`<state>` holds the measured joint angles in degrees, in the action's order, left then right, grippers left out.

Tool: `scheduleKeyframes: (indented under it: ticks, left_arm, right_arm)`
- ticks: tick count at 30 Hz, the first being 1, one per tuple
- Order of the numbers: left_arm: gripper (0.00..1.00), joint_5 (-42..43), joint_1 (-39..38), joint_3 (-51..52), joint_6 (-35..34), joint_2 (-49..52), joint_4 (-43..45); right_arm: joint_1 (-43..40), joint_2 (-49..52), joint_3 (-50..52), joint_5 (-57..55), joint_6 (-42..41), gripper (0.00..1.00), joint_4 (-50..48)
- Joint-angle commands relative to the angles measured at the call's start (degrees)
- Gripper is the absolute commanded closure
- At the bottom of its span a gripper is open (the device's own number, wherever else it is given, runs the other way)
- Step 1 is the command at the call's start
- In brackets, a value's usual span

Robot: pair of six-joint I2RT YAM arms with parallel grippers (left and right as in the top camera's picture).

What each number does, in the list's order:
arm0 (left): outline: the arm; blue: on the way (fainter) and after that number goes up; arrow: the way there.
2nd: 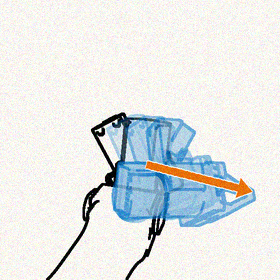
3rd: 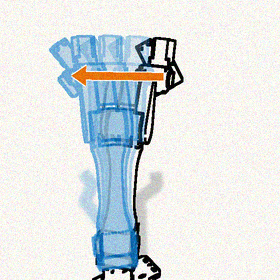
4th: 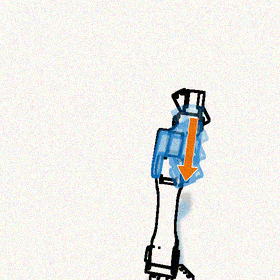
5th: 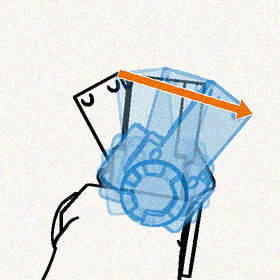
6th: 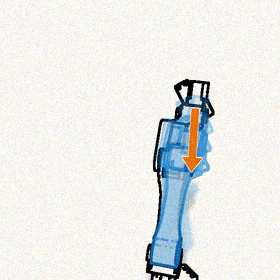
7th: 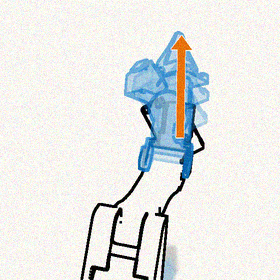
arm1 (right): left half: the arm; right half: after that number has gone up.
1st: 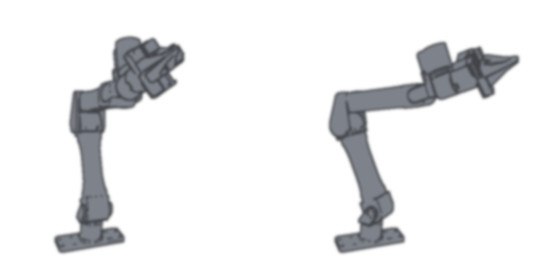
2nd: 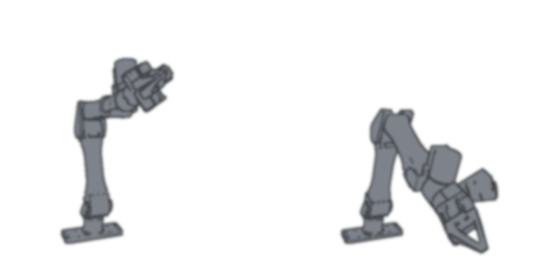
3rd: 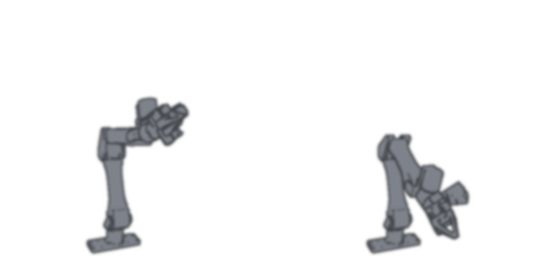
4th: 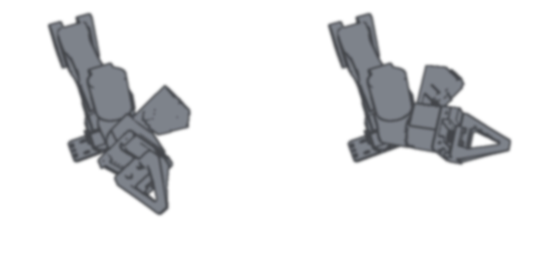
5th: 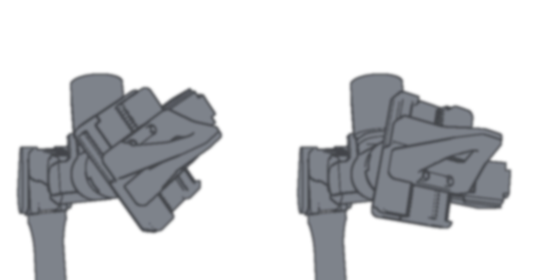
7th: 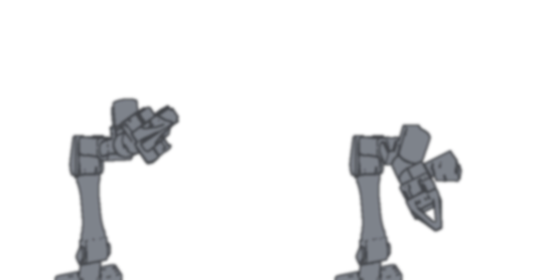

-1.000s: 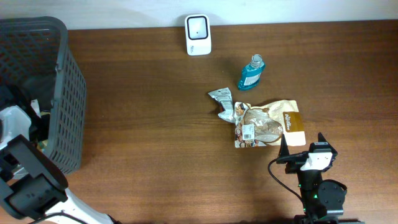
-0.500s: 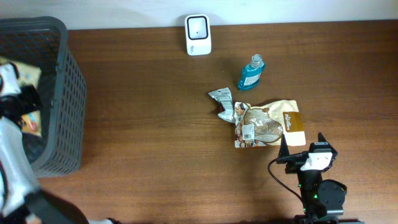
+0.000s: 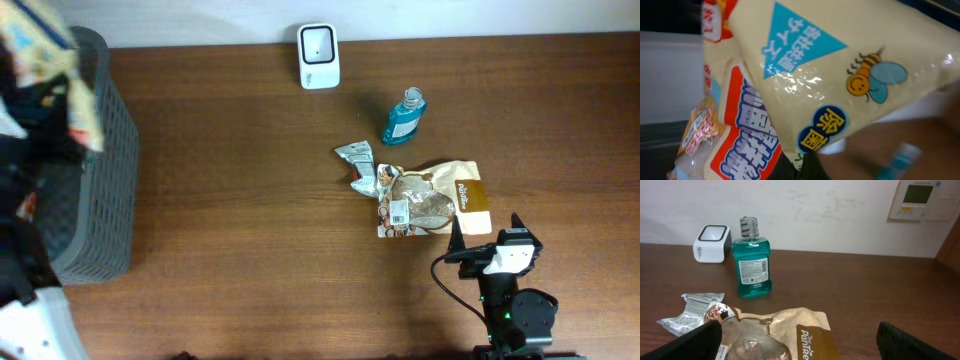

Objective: Scan the item barcode
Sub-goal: 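Carry the yellow snack bag to the table center and release it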

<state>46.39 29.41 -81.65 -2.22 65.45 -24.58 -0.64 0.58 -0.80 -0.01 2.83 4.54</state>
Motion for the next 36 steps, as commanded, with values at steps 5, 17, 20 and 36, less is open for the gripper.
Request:
scheduleKeyframes:
  ticks: [5,17,20,36]
  left_arm:
    - [1.0,-1.0,-26.0,-0.9,-2.0,4.6,-14.6]
    - [1.0,-24.4,-48.9,-0.9,-2.1,27.0,-18.8]
    - [1.0,-28.0,-51.5,-0.9,-2.1,33.4,-17.7]
    - [0.51,-26.0,-55.9,-4.5,-3.0,39.3,-12.2]
  right_arm:
    - [0.4,-0.4,0.5,-0.5,-0.1,0.02,0.2]
    - [0.4,-0.4,0.5,-0.5,-0.1,0.01,0.2]
    - [0.4,-0.4,0.5,-0.5,-0.1,0.02,0.2]
    - [0.4,-0.4,0.5,-0.5,-0.1,0.02,0.2]
